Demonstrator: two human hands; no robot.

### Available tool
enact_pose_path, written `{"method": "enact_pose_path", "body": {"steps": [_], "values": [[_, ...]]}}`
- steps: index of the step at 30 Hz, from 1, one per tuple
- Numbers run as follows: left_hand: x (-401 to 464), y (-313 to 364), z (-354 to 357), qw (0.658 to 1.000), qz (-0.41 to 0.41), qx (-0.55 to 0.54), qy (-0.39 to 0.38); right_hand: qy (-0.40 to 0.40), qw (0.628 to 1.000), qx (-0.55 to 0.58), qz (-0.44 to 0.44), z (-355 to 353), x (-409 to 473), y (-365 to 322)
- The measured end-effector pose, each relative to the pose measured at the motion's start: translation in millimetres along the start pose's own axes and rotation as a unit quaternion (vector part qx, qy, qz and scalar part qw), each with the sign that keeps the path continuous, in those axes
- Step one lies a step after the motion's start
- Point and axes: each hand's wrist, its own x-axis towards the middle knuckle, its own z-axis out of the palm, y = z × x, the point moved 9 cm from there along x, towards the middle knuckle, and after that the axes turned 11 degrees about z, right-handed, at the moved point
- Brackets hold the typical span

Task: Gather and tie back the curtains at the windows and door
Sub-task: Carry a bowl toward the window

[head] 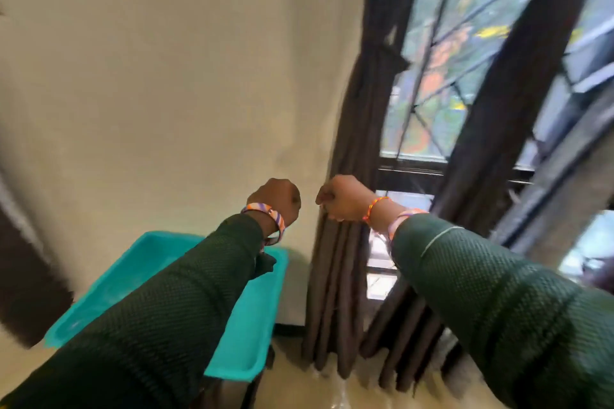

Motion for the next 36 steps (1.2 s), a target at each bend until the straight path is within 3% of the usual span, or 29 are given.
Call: {"method": "enact_pose_path", "body": {"steps": [10,18,27,32,36], "values": [[71,302,62,0.958,0.273,-0.061,-0.06,0.126,0.968,-0.002,0.216,-126,-131,242],[104,507,153,0.916,0.376,-0.079,-0.117,0.174,0.922,0.075,0.337,-179,-219,438],[146,628,253,0.901,0.393,-0.085,-0.165,0.165,0.89,0.158,0.395,-180,-256,589],[171,659,294,0.894,0.394,-0.091,-0.192,0.164,0.871,0.21,0.412,-173,-243,645],[208,659,334,0.901,0.344,-0.123,-0.233,0.162,0.859,0.253,0.416,-157,-212,681]]}}
